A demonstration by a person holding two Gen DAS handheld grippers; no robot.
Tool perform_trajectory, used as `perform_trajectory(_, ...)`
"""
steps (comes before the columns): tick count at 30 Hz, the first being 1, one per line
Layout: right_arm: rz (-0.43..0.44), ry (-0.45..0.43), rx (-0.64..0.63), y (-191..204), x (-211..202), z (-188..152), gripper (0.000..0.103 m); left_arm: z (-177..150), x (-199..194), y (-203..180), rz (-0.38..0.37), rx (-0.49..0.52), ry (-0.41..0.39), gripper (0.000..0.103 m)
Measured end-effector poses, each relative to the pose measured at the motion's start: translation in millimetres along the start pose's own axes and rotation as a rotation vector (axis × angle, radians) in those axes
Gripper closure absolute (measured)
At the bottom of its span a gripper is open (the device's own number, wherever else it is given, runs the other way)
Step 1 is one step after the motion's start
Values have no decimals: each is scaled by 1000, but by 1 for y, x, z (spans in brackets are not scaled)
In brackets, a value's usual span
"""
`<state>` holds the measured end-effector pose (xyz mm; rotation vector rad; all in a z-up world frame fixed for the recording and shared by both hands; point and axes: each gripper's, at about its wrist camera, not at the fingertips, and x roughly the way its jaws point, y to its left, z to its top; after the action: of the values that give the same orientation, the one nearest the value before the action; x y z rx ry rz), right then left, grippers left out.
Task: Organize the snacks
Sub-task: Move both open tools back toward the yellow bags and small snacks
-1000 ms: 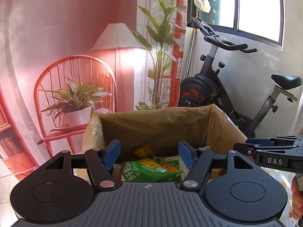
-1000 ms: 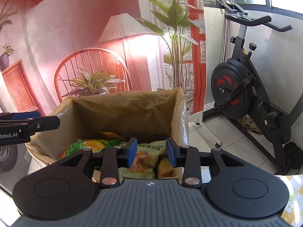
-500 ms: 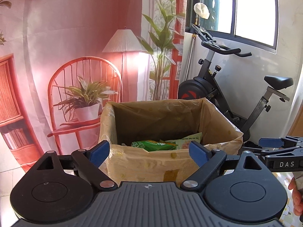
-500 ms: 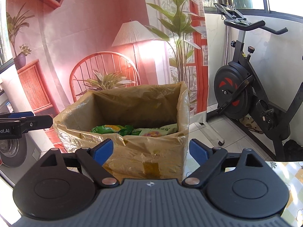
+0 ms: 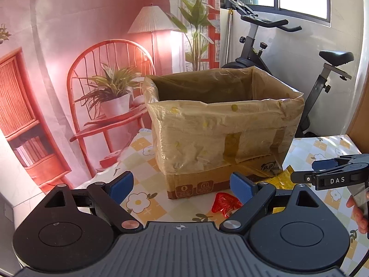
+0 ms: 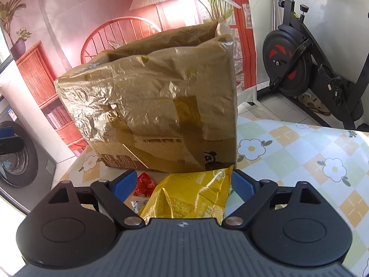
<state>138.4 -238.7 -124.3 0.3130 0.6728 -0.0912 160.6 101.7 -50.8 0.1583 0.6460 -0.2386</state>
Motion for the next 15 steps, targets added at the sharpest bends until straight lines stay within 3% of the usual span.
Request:
perform_trajectory(7,-14,51,-5,-1,40,-5,11,-14,25,-2,-24,-62,-33,11)
perform_trajectory(15,-41,61,-2,-9,64,-13,0,-27,66,-10,-56,-148,31,12)
